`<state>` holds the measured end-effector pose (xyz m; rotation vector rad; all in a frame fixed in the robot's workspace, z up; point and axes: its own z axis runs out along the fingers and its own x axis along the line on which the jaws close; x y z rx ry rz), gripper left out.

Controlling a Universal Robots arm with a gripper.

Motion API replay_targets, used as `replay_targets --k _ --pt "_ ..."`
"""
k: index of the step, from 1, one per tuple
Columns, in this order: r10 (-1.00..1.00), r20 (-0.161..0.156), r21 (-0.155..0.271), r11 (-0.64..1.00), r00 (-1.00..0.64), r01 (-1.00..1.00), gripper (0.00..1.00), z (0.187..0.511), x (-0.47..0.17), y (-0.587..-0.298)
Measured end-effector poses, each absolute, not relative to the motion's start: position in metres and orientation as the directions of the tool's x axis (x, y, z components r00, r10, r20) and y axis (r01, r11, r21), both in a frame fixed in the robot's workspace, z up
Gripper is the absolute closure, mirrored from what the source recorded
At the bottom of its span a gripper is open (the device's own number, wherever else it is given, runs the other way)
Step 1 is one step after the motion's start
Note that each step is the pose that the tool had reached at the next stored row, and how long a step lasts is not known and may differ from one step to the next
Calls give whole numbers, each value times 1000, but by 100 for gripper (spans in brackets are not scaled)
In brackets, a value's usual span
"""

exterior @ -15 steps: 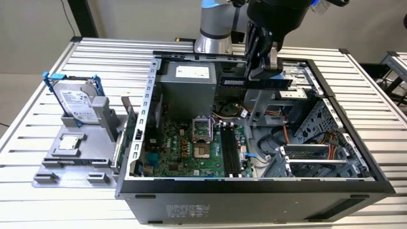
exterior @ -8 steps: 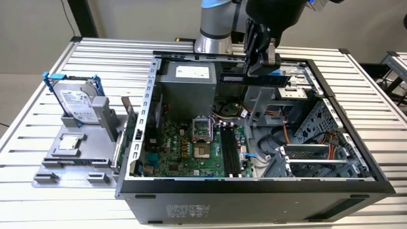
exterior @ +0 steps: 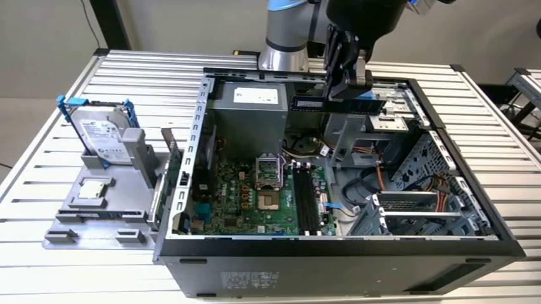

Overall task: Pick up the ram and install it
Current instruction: 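Insert the ram into the slot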

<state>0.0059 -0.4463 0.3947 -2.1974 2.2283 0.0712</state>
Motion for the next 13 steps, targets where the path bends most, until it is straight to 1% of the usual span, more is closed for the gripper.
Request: replay_targets --k 13 --pt "-999 -40 24 26 -27 -999 100 395 6 -446"
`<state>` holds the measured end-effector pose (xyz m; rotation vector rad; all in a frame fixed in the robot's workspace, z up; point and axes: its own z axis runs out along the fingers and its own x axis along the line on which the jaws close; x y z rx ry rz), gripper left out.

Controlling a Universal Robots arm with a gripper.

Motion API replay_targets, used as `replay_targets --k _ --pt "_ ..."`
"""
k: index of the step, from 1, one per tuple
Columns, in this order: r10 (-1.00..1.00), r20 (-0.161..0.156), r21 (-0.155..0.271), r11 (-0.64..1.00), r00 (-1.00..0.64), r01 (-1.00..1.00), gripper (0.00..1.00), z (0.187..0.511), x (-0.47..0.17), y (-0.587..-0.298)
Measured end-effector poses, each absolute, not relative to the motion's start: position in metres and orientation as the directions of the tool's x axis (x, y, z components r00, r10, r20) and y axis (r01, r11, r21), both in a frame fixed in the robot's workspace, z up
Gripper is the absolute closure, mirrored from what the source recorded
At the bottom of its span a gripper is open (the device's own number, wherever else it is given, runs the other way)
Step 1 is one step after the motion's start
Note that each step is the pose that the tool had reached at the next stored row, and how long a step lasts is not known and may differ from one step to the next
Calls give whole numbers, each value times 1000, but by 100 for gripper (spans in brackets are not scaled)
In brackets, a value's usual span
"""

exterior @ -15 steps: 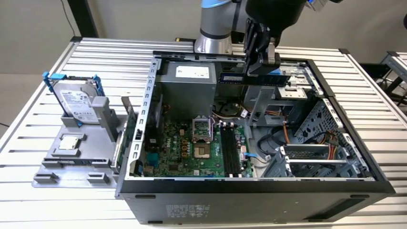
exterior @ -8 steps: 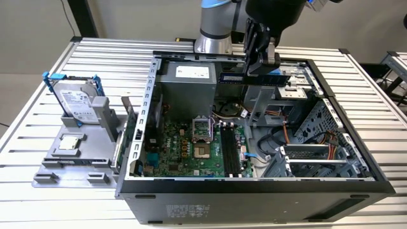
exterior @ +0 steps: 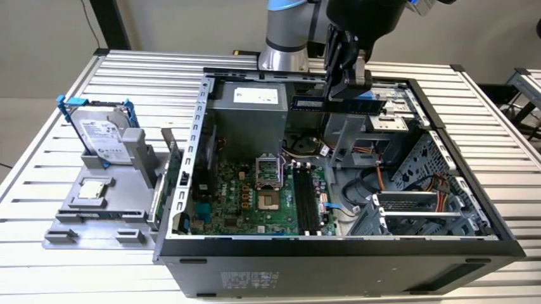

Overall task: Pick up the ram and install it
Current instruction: 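Insert the ram into the slot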

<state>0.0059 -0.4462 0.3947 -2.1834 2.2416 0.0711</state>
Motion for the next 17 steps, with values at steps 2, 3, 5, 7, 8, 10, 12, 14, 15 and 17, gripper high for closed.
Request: replay_targets --k 2,3,5,7,8,10,12,14,15,17 --pt "-999 -40 24 26 -27 -999 100 395 6 -446" --pt "-999 -40 25 26 -27 -999 100 395 6 -446" --pt "-999 -40 25 28 -29 -999 100 395 6 -446" --pt "-999 -40 24 29 -30 -999 100 395 6 -446" --pt "-999 -40 24 30 -31 -999 100 395 6 -446" --pt "-999 -40 25 33 -34 -999 100 395 6 -446" --pt "-998 -40 25 40 -41 -999 100 395 6 -446" --pt "-998 -40 24 49 -50 -999 100 395 6 -446" --pt "-998 -40 24 54 -55 -998 100 395 6 -446" --pt "-997 -40 25 64 -65 -998 100 395 6 -446"
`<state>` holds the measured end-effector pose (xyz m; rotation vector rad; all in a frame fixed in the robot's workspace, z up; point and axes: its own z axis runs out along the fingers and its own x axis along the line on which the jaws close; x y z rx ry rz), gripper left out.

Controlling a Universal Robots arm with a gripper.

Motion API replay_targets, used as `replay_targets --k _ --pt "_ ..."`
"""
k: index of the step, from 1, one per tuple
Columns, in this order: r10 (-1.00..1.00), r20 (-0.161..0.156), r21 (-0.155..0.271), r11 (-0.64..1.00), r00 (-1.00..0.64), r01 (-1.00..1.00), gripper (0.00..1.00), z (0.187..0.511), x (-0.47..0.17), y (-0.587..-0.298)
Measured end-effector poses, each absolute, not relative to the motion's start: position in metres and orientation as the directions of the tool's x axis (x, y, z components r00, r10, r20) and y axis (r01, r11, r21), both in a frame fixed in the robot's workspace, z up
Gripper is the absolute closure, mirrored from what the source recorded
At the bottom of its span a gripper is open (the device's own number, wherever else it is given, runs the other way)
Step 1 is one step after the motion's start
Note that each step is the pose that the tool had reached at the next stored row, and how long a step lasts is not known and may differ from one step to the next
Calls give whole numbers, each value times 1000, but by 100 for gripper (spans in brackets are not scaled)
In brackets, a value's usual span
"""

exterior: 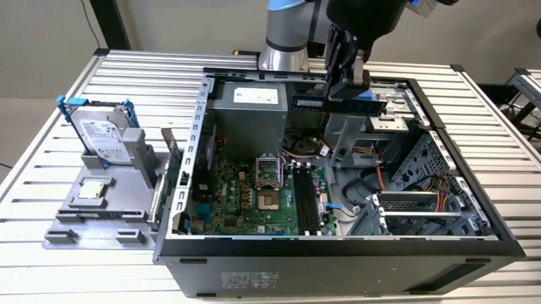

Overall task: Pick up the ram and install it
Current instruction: 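Insert the ram into the slot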

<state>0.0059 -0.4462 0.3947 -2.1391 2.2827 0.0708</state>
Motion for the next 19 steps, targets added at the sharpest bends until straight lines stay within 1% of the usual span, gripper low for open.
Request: replay_targets --k 19 --pt "-977 -40 25 210 -211 -977 100 395 6 -446"
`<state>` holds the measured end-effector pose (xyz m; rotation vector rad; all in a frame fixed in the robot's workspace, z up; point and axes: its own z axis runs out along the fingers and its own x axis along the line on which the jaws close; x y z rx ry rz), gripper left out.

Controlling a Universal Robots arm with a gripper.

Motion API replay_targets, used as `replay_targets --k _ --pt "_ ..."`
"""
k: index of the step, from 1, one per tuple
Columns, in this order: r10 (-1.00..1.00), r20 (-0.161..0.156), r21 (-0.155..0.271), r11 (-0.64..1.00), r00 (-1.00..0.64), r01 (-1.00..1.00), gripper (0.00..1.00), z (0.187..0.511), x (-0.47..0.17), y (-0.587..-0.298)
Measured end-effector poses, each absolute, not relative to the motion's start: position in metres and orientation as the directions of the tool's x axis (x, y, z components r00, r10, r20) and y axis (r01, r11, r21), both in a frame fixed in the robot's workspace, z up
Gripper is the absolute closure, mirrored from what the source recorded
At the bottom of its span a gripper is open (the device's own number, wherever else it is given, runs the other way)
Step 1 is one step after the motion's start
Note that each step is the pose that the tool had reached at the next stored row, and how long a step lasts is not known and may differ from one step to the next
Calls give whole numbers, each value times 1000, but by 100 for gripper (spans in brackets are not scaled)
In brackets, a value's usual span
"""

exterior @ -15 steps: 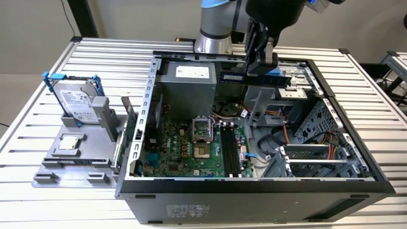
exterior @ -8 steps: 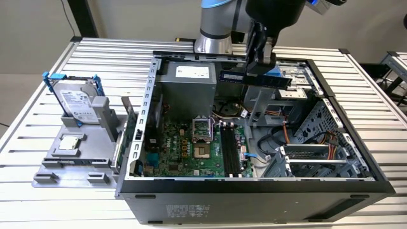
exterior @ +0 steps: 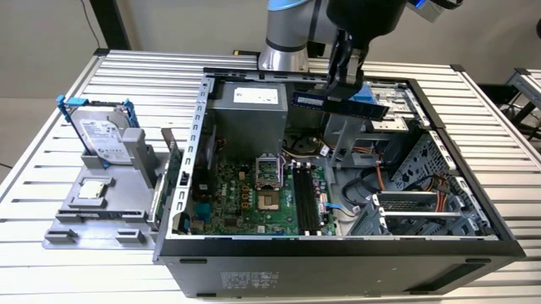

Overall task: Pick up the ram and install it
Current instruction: 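Insert the ram into the slot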

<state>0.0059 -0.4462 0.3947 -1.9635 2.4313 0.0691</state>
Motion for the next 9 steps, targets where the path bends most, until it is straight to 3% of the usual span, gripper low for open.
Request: replay_targets --k 9 --pt "-956 -40 25 290 -291 -957 100 395 6 -446"
